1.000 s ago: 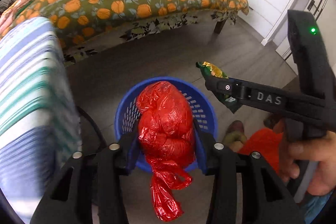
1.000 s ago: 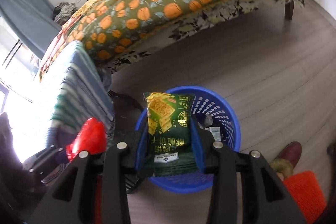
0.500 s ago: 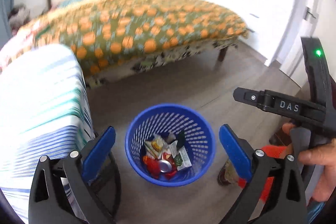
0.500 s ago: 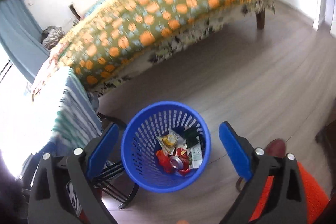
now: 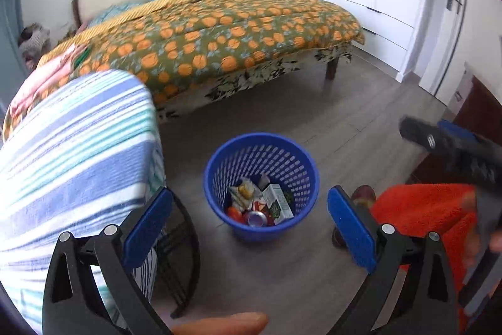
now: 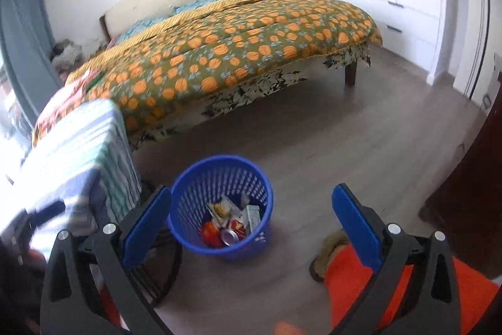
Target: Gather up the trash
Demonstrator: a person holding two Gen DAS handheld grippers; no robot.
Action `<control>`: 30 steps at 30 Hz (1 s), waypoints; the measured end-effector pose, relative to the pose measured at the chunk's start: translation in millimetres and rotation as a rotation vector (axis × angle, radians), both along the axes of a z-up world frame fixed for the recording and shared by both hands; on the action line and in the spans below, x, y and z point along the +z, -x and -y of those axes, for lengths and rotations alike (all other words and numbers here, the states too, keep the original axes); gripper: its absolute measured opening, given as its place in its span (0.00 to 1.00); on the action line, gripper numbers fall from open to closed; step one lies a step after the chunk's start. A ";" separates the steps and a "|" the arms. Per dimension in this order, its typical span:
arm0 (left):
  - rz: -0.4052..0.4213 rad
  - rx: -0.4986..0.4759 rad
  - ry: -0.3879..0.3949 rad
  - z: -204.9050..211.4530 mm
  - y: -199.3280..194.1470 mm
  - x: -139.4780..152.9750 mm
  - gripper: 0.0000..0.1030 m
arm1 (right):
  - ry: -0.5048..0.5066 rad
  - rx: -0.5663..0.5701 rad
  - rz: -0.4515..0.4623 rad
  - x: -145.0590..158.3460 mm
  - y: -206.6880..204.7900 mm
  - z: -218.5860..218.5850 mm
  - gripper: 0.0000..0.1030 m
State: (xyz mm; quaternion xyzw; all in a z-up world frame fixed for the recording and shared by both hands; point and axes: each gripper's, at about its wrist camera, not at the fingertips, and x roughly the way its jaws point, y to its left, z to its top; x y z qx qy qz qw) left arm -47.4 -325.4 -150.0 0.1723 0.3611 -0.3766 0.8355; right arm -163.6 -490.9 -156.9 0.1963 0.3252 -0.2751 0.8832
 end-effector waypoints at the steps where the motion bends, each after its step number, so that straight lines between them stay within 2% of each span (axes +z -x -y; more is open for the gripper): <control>1: -0.019 0.006 0.001 -2.1 -2.0 -0.5 0.95 | 0.008 0.014 -0.017 -0.5 2.1 -6.3 0.95; 5: -0.073 0.024 0.012 -15.0 -5.5 -0.9 0.95 | -0.015 0.051 -0.062 -5.0 12.1 -23.4 0.95; 9: -0.088 0.037 0.019 -23.5 -6.4 1.7 0.95 | -0.017 0.083 -0.094 -3.5 11.7 -37.6 0.95; 14: -0.054 0.064 -0.004 -27.1 -5.0 5.4 0.95 | -0.004 0.104 -0.115 0.3 8.5 -48.1 0.95; 30: -0.066 0.082 -0.049 -22.9 -10.1 -1.0 0.95 | -0.016 0.114 -0.153 -0.2 8.4 -50.3 0.95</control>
